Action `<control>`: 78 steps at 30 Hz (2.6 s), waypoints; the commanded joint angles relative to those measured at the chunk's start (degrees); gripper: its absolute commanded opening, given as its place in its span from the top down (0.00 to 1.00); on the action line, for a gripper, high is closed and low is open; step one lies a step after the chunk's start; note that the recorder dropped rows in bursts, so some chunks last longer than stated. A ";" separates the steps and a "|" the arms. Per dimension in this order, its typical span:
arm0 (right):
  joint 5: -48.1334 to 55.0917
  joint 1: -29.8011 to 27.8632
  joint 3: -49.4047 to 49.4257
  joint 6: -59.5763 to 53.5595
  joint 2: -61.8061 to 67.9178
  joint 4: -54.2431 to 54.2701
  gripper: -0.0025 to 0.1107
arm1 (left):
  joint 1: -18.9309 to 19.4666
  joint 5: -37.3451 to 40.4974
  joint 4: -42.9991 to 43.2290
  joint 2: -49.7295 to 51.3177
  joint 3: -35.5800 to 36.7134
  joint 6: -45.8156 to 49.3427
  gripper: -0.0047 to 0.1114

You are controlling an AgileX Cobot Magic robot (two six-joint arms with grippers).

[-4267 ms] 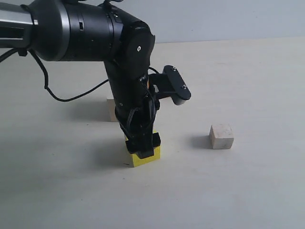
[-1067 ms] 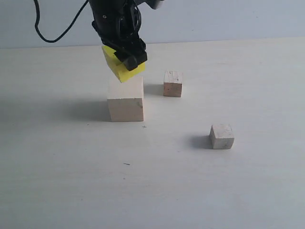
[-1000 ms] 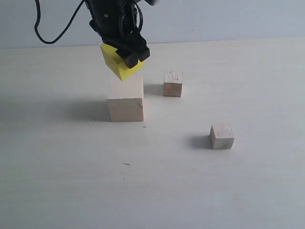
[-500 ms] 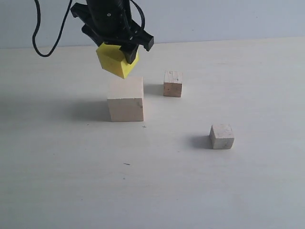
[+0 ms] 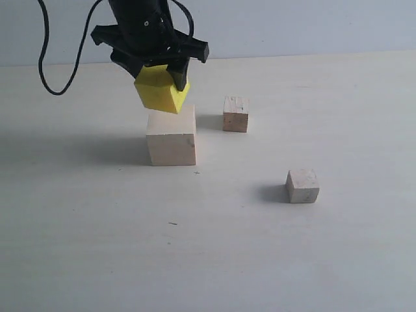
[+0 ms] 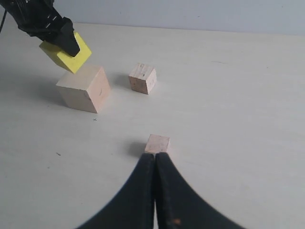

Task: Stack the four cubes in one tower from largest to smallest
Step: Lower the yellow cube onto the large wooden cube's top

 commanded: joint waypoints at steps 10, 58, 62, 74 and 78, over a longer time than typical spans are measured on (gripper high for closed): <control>-0.21 -0.07 0.28 -0.31 -0.27 1.29 0.98 | -0.13 -0.15 -2.49 -0.27 -0.43 -7.45 0.96; 0.78 -0.07 0.28 -0.84 -0.27 3.16 0.98 | -1.89 -0.15 3.18 1.94 -2.63 -15.47 0.96; 0.90 -0.07 0.28 -0.84 -0.27 3.16 0.98 | -1.89 -0.15 3.75 0.92 -0.58 -15.47 0.96; 1.00 -0.07 0.28 -0.84 -0.27 3.16 0.98 | -2.41 -0.15 3.86 0.55 -0.19 -17.15 0.96; 1.00 -0.07 0.28 -0.84 -0.27 3.16 0.98 | -2.54 -0.15 3.99 0.55 0.59 -17.72 0.96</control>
